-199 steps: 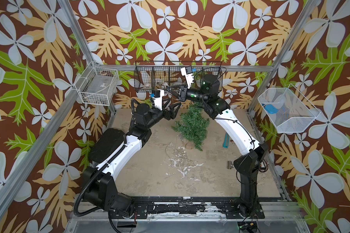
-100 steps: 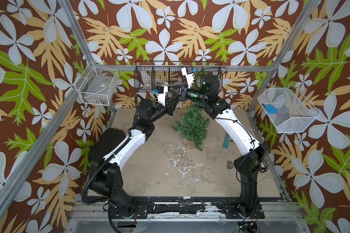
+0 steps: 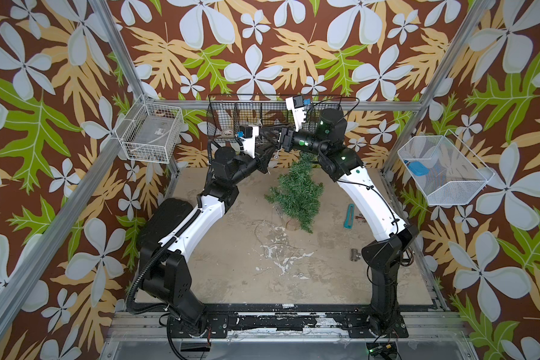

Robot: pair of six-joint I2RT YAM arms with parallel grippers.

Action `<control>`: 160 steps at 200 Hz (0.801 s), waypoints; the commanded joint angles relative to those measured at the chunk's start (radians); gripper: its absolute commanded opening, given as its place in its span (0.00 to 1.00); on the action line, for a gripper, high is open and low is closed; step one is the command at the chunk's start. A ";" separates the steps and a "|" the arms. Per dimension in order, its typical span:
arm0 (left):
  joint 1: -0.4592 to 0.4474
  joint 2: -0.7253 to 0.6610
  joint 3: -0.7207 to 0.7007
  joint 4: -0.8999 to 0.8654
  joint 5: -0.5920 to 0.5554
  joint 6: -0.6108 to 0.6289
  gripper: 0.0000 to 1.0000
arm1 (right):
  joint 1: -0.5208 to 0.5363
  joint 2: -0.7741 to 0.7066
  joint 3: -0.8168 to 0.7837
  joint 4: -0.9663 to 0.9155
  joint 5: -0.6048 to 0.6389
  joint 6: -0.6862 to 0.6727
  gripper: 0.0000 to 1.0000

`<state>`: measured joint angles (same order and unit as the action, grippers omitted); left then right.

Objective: Remove string lights from the small christmas tree
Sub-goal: Remove the light string from the Christmas tree.

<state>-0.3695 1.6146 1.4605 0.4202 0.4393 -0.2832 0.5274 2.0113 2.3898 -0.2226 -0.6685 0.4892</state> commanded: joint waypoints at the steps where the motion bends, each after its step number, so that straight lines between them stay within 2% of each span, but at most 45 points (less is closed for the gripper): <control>1: 0.001 0.008 0.032 -0.051 -0.033 0.022 0.00 | -0.028 -0.072 -0.034 -0.041 0.101 -0.049 0.64; 22: 0.001 0.015 0.064 -0.067 -0.039 0.026 0.00 | -0.075 -0.198 -0.178 -0.035 0.170 -0.040 0.66; 46: 0.000 0.039 0.111 -0.075 -0.033 0.017 0.00 | -0.126 -0.394 -0.440 0.021 0.235 -0.055 0.66; 93: 0.001 0.094 0.174 -0.080 -0.008 -0.013 0.00 | -0.172 -0.771 -0.955 0.123 0.474 -0.133 0.67; 134: 0.000 0.106 0.191 -0.081 0.009 -0.022 0.00 | -0.250 -0.928 -1.282 0.125 0.514 -0.114 0.67; 160: 0.000 0.114 0.199 -0.091 0.012 -0.022 0.00 | -0.312 -0.982 -1.463 0.167 0.506 -0.056 0.65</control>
<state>-0.3691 1.7222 1.6463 0.3229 0.4316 -0.2977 0.2584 1.0637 1.0397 -0.1162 -0.1799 0.3828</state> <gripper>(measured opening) 0.050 0.663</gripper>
